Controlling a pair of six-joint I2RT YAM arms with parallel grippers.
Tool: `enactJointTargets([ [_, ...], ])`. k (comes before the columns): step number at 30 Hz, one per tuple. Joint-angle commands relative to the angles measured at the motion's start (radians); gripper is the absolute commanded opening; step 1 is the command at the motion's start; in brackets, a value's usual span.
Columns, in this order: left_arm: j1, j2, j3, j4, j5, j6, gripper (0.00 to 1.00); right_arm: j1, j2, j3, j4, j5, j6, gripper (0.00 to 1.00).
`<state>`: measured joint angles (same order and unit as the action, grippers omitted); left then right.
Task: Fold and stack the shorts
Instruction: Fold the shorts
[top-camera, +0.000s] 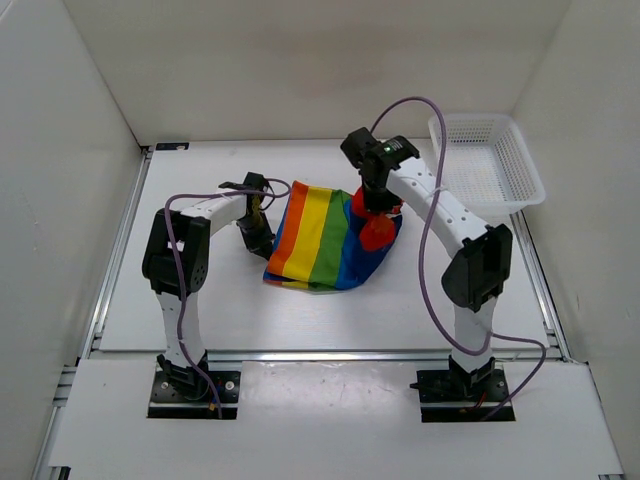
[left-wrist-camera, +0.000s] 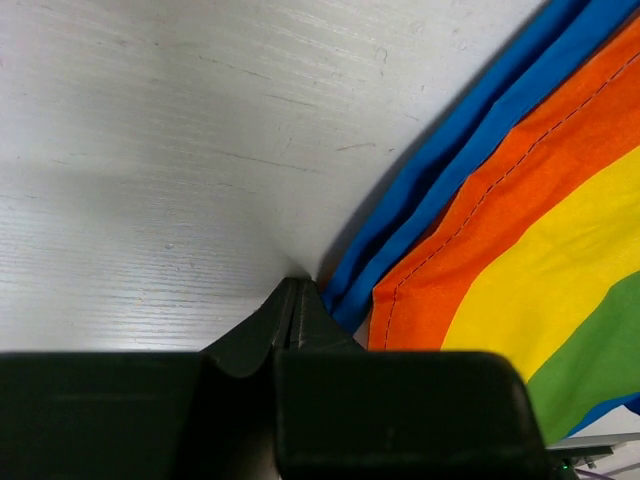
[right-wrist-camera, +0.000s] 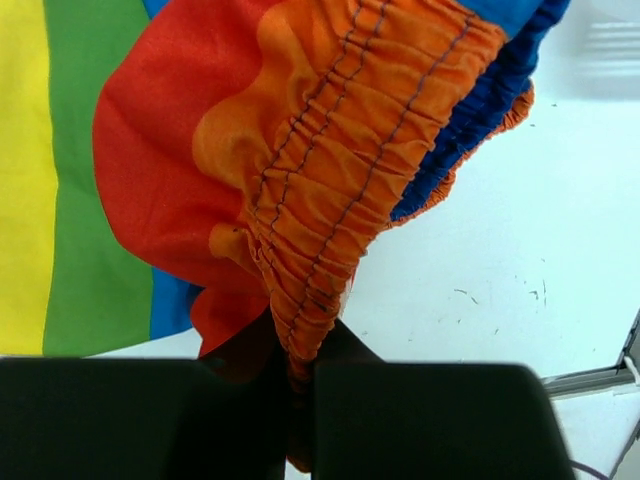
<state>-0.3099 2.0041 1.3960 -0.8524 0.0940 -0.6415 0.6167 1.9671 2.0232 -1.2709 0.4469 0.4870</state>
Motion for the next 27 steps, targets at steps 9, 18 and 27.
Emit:
enactJointTargets([
  [9,0.003,-0.166,-0.051,0.003,-0.062,0.011,0.1,-0.184,-0.5,-0.616,0.041,-0.053,0.045,0.6],
  [18,-0.076,-0.177,0.259,-0.168,-0.068,0.098,0.1,-0.184,-0.631,-0.563,-0.088,0.071,0.151,1.0],
  [27,-0.181,-0.019,0.262,-0.086,0.095,0.088,0.1,-0.175,-0.556,-0.688,0.29,-0.26,0.058,0.0],
])
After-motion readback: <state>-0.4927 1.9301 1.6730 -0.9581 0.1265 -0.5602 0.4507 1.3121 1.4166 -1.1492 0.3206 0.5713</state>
